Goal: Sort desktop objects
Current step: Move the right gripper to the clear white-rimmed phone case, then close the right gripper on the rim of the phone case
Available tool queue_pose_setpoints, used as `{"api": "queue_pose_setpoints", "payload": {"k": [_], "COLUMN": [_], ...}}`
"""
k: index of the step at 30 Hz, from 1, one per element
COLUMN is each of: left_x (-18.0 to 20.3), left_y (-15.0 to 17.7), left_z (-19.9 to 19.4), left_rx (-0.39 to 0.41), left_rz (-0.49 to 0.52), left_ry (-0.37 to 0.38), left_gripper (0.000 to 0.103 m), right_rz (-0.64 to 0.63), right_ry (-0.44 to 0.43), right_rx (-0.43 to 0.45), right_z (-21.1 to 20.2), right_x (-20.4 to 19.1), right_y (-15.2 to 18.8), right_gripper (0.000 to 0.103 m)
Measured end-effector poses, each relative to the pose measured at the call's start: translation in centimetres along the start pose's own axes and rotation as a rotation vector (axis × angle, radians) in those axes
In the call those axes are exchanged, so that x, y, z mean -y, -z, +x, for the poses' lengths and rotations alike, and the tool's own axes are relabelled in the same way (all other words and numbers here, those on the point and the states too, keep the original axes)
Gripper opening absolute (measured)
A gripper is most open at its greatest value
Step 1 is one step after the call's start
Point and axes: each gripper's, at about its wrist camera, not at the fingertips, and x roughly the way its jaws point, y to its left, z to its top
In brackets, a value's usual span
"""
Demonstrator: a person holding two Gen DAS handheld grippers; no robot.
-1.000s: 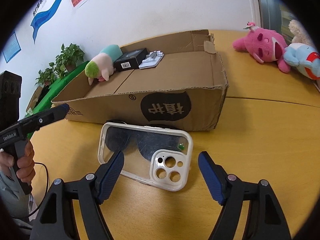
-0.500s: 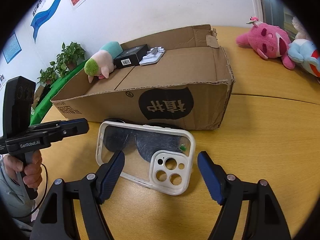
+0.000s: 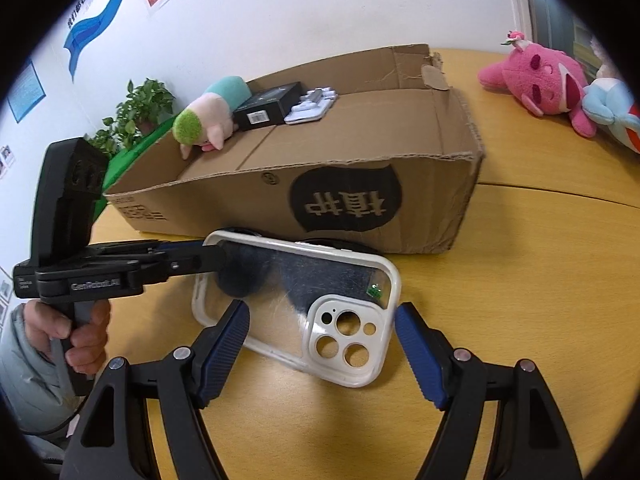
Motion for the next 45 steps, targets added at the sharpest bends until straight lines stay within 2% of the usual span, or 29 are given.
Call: {"api": "queue_pose_setpoints", "payload": {"k": [3, 5, 7, 9, 10, 11, 16, 22, 25, 29, 34, 37, 45], "left_x": [0.1, 0.1, 0.0, 0.0, 0.1, 0.2, -0.2, -1.6, -2.2, -2.3, -1.8, -2.2, -3.3], "left_y": [0.0, 0.0, 0.2, 0.4, 0.5, 0.7, 1.2, 1.6, 2.0, 3.0, 4.2, 4.5, 4.1], "left_z": [-0.4, -0.9, -1.8, -2.8, -3.2, -3.6, -5.1, -5.0, -4.9, -4.5, -3.8, -3.4, -3.8], "left_rx": [0.018, 0.027, 0.046, 0.068, 0.073, 0.081, 0.095, 0.069, 0.042, -0.004, -0.037, -0.054, -0.037], "left_rz": [0.022, 0.031, 0.041, 0.064, 0.075, 0.085, 0.097, 0.068, 0.037, -0.001, -0.010, -0.024, -0.036], "left_ry": [-0.021, -0.031, -0.039, -0.034, -0.026, -0.021, -0.014, -0.044, -0.042, -0.013, 0.008, 0.018, -0.001], "left_gripper": [0.022, 0.015, 0.014, 0.007, 0.007, 0.007, 0.006, 0.005, 0.005, 0.005, 0.005, 0.005, 0.005], "right_rz": [-0.024, -0.026, -0.016, -0.019, -0.023, -0.039, -0.128, -0.042, -0.013, 0.011, 0.009, -0.002, -0.028], "right_ry": [0.007, 0.010, -0.003, -0.035, -0.057, -0.083, -0.085, -0.002, 0.068, 0.126, 0.119, 0.098, 0.010], "right_rx": [0.002, 0.005, 0.013, 0.027, 0.032, 0.039, 0.039, 0.029, 0.013, -0.042, -0.086, -0.108, -0.182], "right_z": [-0.2, -0.3, -0.7, -1.1, -1.3, -1.5, -1.5, -1.5, -1.7, -1.1, -0.2, 0.0, 0.3], "right_x": [-0.8, -1.0, -1.1, -1.5, -1.8, -2.5, -4.7, -2.1, -0.6, 0.9, 0.8, 0.3, -2.0], "right_y": [0.1, 0.1, 0.1, 0.0, 0.0, -0.1, -0.3, -0.2, 0.0, 0.8, 1.8, 2.0, 4.0], "right_gripper": [0.074, 0.073, 0.068, 0.063, 0.058, 0.057, 0.057, 0.057, 0.056, 0.025, 0.012, 0.012, 0.012]}}
